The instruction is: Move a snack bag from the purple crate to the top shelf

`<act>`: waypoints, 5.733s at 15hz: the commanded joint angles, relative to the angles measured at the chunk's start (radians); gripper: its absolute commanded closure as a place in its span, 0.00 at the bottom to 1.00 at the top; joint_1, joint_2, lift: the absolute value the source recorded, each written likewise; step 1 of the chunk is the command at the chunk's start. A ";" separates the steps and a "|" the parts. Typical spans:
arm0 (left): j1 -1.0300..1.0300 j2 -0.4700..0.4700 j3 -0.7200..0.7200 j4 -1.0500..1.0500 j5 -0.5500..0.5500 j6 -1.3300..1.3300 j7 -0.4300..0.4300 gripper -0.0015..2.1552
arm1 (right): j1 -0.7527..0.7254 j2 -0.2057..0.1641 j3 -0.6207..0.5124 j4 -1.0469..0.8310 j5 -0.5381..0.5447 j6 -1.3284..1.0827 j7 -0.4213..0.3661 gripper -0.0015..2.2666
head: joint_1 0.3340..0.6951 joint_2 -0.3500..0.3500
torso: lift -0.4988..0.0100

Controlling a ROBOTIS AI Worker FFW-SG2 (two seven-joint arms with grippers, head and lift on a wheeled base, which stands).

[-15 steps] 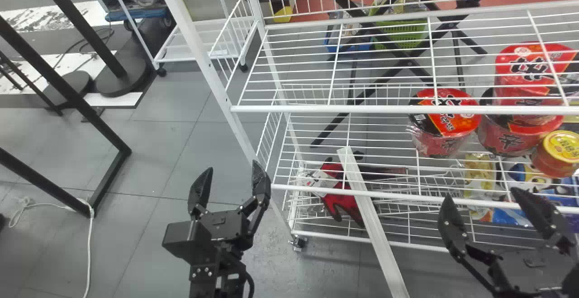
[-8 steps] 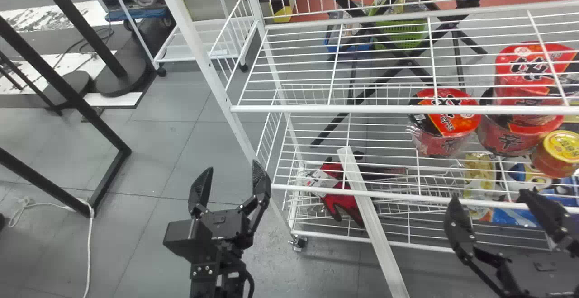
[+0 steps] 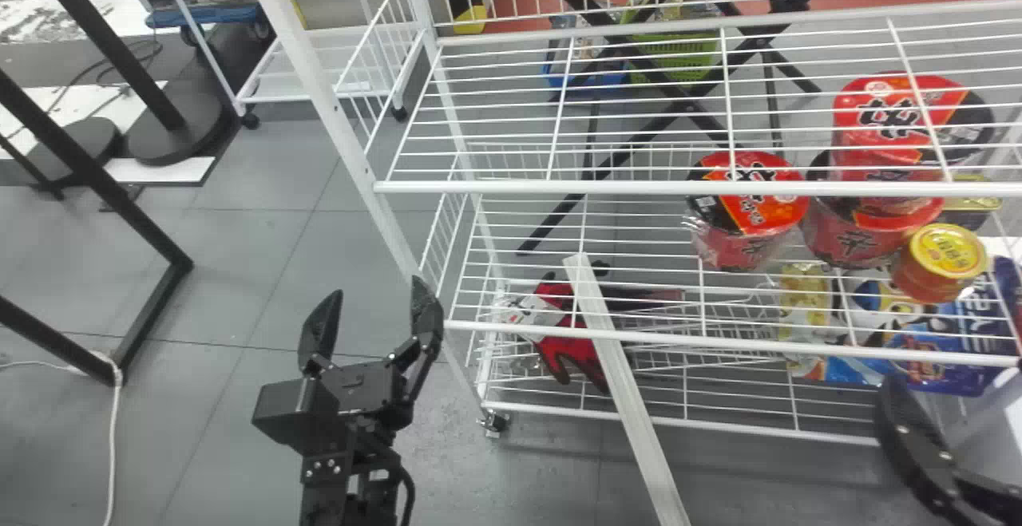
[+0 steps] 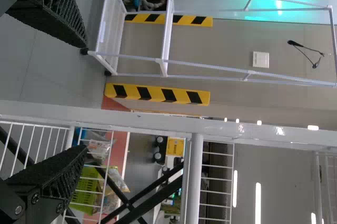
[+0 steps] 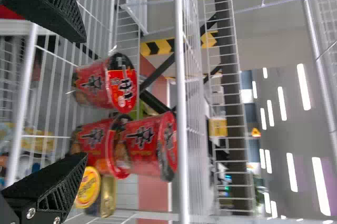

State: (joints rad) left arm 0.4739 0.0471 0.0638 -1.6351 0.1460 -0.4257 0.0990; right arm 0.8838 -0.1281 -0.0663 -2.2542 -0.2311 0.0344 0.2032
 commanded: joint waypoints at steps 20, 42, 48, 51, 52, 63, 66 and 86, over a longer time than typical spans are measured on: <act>-0.054 0.017 -0.015 0.081 0.020 -0.023 -0.022 0.07 | -0.617 0.104 -1.311 -0.005 -0.295 1.538 0.432 0.02 | 1.00 0.00 | 0.09; -0.098 0.033 -0.002 0.136 0.046 -0.041 -0.025 0.07 | -0.709 -0.271 -0.985 0.964 0.177 1.538 0.231 0.02 | 1.00 0.00 | 0.09; -0.112 0.045 0.008 0.164 0.070 -0.060 -0.025 0.07 | -0.741 -0.364 -0.863 1.119 0.309 1.496 0.251 0.01 | 1.00 0.00 | 0.09; -0.120 0.045 0.007 0.175 0.070 -0.069 -0.027 0.07 | -0.766 -0.413 -0.823 1.202 0.335 1.456 0.282 0.02 | 1.00 0.00 | 0.09; -0.123 0.045 0.007 0.179 0.070 -0.069 -0.027 0.07 | -0.770 -0.420 -0.807 1.228 0.345 1.419 0.283 0.02 | 1.00 0.00 | 0.09; -0.138 0.040 -0.009 0.204 0.070 -0.090 -0.028 0.07 | -0.787 -0.401 -0.633 1.345 0.472 1.263 0.377 0.02 | 1.00 0.00 | 0.09; -0.140 0.039 -0.009 0.218 0.072 -0.112 -0.028 0.07 | -0.787 -0.400 -0.592 1.374 0.492 1.232 0.400 0.02 | 1.00 0.00 | 0.09; -0.143 0.043 -0.009 0.244 0.090 -0.161 -0.039 0.07 | -0.793 -0.366 -0.511 1.434 0.562 1.119 0.358 0.34 | 1.00 0.00 | 0.09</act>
State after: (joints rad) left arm 0.3312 0.0905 0.0552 -1.3910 0.2362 -0.5866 0.0598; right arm 0.0905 -0.4944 -0.5781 -0.8210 0.3311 1.1529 0.5613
